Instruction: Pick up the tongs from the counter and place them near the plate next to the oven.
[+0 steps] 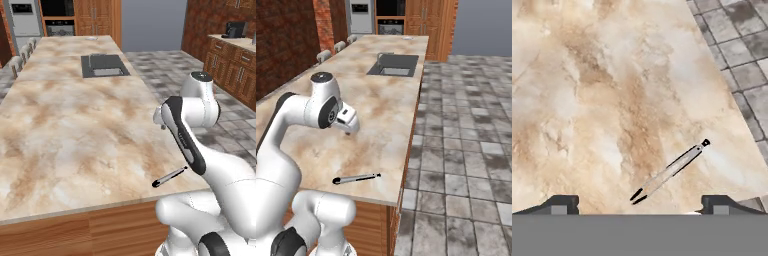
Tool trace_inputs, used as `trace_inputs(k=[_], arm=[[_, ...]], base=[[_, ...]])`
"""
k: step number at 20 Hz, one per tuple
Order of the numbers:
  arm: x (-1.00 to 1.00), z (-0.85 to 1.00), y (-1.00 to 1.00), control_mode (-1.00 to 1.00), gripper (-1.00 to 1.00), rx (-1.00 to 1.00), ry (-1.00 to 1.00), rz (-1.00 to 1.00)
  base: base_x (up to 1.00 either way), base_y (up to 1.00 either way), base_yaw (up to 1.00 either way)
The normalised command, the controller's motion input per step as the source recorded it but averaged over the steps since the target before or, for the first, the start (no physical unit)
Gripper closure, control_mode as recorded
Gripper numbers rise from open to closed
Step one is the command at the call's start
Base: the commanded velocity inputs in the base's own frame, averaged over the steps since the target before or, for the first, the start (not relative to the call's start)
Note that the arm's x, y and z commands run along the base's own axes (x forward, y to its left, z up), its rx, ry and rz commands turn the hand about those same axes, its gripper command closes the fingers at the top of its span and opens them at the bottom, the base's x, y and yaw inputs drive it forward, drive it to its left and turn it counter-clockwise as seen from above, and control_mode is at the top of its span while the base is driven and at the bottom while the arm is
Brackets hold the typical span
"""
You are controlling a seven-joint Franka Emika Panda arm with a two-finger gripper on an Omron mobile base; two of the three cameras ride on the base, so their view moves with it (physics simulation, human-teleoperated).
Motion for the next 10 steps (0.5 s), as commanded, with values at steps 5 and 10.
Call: trace_inputs(k=[5,10], arm=[[-0.16,-0.7,0.0,-1.0,-1.0,0.19,0.01,-0.67],[-0.12,-0.69,-0.04,-1.0,-1.0,0.2,0.09,-0.63]], base=[[0.0,0.0,0.0],[0.0,0.0,0.0]])
